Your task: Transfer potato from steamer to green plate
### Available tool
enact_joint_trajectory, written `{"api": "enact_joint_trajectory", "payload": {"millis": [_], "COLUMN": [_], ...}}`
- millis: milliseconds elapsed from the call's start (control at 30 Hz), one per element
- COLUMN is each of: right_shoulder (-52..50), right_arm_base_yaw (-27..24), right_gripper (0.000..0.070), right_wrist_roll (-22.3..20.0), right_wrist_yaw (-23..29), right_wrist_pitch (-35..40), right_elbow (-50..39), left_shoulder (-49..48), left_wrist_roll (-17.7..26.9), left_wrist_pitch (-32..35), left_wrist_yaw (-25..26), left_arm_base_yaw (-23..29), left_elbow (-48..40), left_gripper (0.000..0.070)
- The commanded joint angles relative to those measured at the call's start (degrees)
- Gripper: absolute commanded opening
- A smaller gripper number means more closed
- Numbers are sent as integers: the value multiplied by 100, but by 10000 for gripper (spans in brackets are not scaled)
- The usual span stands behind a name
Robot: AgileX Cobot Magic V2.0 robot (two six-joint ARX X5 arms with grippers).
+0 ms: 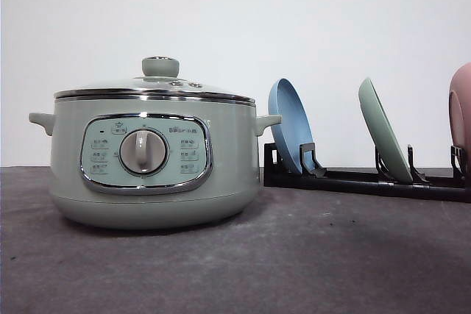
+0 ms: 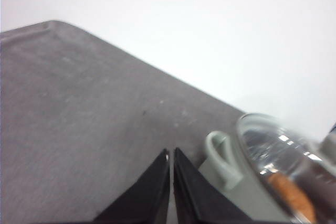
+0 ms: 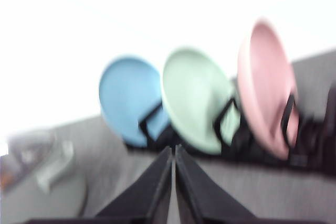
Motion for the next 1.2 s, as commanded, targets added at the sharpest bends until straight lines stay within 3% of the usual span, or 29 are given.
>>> {"api": "enact_joint_trajectory", "payload": {"millis": [0,167,367,933,1167], "right_shoulder": [83,489,1185,3554,4113], "right_arm_base_yaw": [-2,-2,-2,11,135], "right_gripper": [0,0,0,0,0], "right_wrist_roll": [39,-58,-422,-1940,-2406], "right_wrist_yaw": [46,33,-8,-1234,-1499], "right_wrist_pitch": [9,-121,-610,-3448,-4412], "right_elbow": [234,851,1715,4013,4542], "left_shoulder": [105,536,1301,3438,3681], "left_wrist_roll": [-15,97,632,2146,2536], "left_wrist_pitch": [55,-41,-741,-2888,-3516], "left_wrist_yaw": [83,278,753,2609,2828], "left_arm_base_yaw": [11,11,11,-97,-373], "left_elbow": [310,986,1843,3912,4144], "left_gripper": [3,3,3,3,3]}}
